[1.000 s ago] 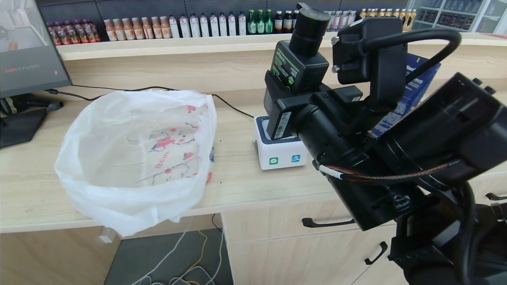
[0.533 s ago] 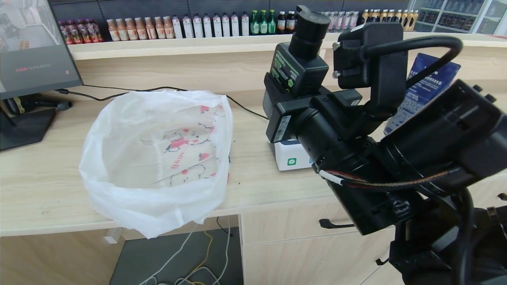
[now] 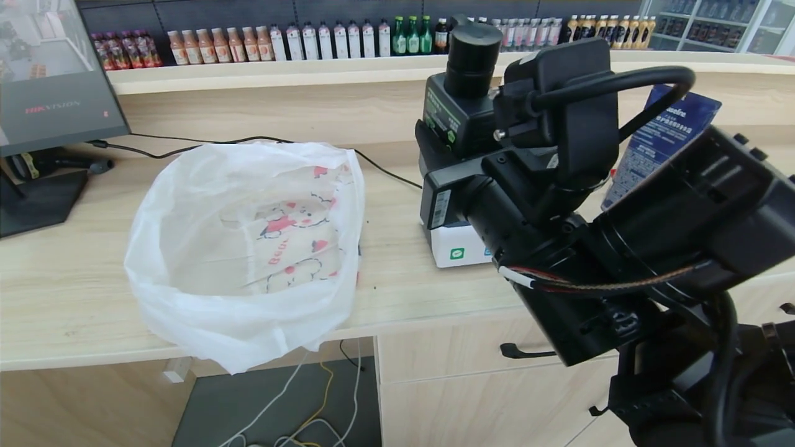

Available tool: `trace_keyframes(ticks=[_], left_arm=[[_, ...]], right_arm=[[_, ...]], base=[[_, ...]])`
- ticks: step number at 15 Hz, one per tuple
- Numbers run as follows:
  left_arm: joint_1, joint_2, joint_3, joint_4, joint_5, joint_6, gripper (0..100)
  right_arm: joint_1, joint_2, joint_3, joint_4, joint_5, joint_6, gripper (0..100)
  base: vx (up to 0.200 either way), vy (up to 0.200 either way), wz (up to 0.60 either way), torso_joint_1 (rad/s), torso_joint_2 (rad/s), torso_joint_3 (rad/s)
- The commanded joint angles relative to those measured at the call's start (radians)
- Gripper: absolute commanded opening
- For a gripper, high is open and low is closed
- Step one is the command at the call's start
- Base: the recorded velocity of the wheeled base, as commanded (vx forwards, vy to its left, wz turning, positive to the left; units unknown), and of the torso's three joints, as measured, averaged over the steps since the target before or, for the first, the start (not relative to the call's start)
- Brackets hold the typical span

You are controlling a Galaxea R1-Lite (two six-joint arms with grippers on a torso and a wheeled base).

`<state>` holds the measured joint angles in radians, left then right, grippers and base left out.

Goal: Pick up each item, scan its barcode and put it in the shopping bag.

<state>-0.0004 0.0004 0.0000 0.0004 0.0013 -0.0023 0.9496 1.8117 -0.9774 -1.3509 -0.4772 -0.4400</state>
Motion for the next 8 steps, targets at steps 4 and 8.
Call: trace_keyframes(ticks=[4, 8], left_arm=[[0.000, 0.000, 0.000, 0.000, 0.000, -0.001, 100], [-0.001, 0.000, 0.000, 0.000, 0.000, -0.001, 100]], right_arm=[[-0.026, 0.003, -0.020, 0.045, 0.078, -0.083, 0], [-0.155, 0.001, -0.075, 0.093, 0.287, -0.158, 0]], base=[[0.000, 0.000, 0.00, 0.000, 0.00, 0.000], [0.000, 0.000, 0.00, 0.000, 0.00, 0.000]])
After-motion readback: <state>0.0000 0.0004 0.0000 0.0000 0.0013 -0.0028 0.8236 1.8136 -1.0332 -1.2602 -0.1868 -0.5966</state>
